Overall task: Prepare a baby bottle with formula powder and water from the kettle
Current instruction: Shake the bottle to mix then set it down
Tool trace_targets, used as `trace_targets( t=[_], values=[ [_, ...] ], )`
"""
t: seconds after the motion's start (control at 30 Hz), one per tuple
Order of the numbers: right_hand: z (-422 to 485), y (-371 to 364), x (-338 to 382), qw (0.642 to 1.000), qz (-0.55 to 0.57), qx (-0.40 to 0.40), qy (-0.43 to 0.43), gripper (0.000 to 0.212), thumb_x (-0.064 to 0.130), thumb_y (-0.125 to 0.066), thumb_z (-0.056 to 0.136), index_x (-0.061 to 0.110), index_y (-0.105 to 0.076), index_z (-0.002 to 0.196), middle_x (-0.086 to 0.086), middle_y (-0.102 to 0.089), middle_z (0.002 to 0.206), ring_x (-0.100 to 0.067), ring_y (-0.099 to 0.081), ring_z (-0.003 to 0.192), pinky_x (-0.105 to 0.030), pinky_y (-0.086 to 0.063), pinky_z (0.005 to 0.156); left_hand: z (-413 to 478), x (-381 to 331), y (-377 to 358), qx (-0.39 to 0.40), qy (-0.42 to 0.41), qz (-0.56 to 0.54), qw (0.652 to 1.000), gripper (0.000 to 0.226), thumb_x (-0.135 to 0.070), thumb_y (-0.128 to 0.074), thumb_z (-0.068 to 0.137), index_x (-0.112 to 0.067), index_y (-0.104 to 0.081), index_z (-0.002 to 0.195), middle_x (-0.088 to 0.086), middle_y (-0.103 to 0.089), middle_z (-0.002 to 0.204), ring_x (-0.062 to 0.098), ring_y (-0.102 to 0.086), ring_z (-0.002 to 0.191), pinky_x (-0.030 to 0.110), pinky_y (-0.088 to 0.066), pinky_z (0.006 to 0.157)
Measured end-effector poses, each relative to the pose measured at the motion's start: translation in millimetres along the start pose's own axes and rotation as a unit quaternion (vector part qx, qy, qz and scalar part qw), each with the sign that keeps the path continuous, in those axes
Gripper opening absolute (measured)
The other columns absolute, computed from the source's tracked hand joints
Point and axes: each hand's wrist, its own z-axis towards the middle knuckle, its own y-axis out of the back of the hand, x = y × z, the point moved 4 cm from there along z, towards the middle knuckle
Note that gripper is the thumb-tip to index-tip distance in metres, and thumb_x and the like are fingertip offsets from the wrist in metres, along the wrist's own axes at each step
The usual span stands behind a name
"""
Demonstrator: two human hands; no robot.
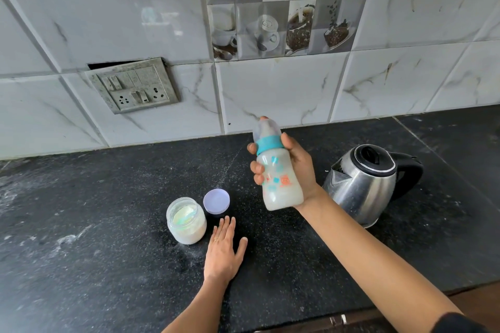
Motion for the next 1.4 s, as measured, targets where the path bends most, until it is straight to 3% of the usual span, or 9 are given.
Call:
trace_targets(
  t=[0.13,0.3,0.47,0.6,0.77,0.97,1.1,1.2,1.4],
  values=[
    [7.7,8.3,2.2,0.989,0.134,-0.058,0.004,0.047,0.028,-0.075,0.071,0.003,-0.054,0.106,-0.013,-0.062,0.092,-0.025,-0.065,0.067,-0.033,-0.057,0.059,-1.7,-0.7,0.4,0.001,0.0,-0.004,1.0,0.065,-0.049,-0.034,0.097,-0.017,-0.013,0.15,-0.002,-0.008,0.158,0.0,0.01,0.137,0.02,0.012,0.112],
    [5.2,6.6,-3.1,0.993,0.064,-0.096,-0.019,0.037,0.036,-0.057,0.082,0.004,-0.056,0.102,-0.01,-0.062,0.088,-0.021,-0.062,0.061,-0.028,-0.056,0.055,0.3,0.1,0.1,0.002,0.002,0.001,1.0,0.065,-0.049,-0.033,0.097,-0.017,-0.013,0.15,-0.003,-0.008,0.158,-0.001,0.01,0.137,0.02,0.012,0.113],
    [2.2,21.4,-13.1,0.929,0.258,-0.265,-0.011,0.042,0.034,-0.062,0.087,-0.003,-0.055,0.105,-0.021,-0.064,0.08,-0.029,-0.065,0.058,-0.032,-0.058,0.051,-3.2,0.4,-2.1,0.004,0.002,-0.004,1.0,0.066,-0.051,-0.031,0.095,-0.018,-0.014,0.15,-0.003,-0.01,0.157,-0.001,0.009,0.138,0.019,0.011,0.113],
    [-4.2,25.5,-18.4,0.908,0.307,-0.286,-0.02,0.04,0.031,-0.06,0.091,-0.005,-0.054,0.107,-0.024,-0.063,0.085,-0.031,-0.063,0.074,-0.037,-0.058,0.049,-0.9,0.6,-0.5,0.002,-0.001,0.001,1.0,0.082,-0.066,-0.009,0.083,-0.019,-0.013,0.15,-0.005,-0.008,0.157,0.0,0.01,0.139,0.013,0.019,0.108],
    [-10.4,28.9,-16.1,0.902,0.302,-0.309,-0.014,0.036,0.029,-0.057,0.094,-0.005,-0.053,0.104,-0.025,-0.061,0.088,-0.032,-0.061,0.078,-0.042,-0.058,0.048,-0.7,1.3,-1.4,0.005,0.001,-0.002,1.0,0.086,-0.068,-0.005,0.079,-0.02,-0.013,0.15,-0.007,-0.006,0.156,0.0,0.011,0.139,0.013,0.019,0.109],
    [-14.4,34.7,-6.3,0.961,0.076,-0.264,0.006,0.04,0.03,-0.06,0.09,0.011,-0.049,0.123,-0.018,-0.06,0.091,-0.03,-0.065,0.07,-0.04,-0.059,0.062,2.5,6.0,-7.1,0.007,0.009,-0.017,1.0,0.101,-0.081,0.006,0.073,-0.02,-0.017,0.15,-0.005,-0.012,0.157,0.002,0.005,0.141,0.016,0.012,0.113],
    [-20.8,35.3,8.1,0.975,-0.15,-0.145,0.071,0.064,0.035,-0.075,0.075,0.036,-0.043,0.131,-0.017,-0.056,0.114,-0.028,-0.066,0.089,-0.041,-0.056,0.076,1.4,2.0,-4.1,0.013,0.01,-0.008,1.0,0.108,-0.081,0.016,0.067,-0.019,-0.014,0.15,-0.007,-0.006,0.156,0.001,0.009,0.139,0.013,0.018,0.109],
    [-23.8,40.0,11.3,0.957,-0.268,-0.09,0.059,0.089,0.046,-0.086,0.058,0.031,-0.042,0.133,-0.015,-0.056,0.12,-0.019,-0.065,0.099,-0.033,-0.054,0.078,0.0,0.6,-2.1,0.012,0.011,-0.002,1.0,0.096,-0.077,-0.002,0.076,-0.017,-0.016,0.149,-0.004,-0.011,0.157,0.002,0.006,0.139,0.012,0.018,0.108],
    [-27.0,73.8,9.6,0.932,-0.36,-0.047,0.005,0.083,0.036,-0.089,0.056,0.017,-0.05,0.126,-0.016,-0.057,0.122,-0.025,-0.058,0.107,-0.038,-0.051,0.09,0.4,0.1,-2.4,0.009,0.006,0.01,1.0,0.087,-0.067,-0.007,0.08,-0.016,-0.017,0.15,-0.002,-0.013,0.157,0.002,0.006,0.139,0.017,0.012,0.112]
  ],
)
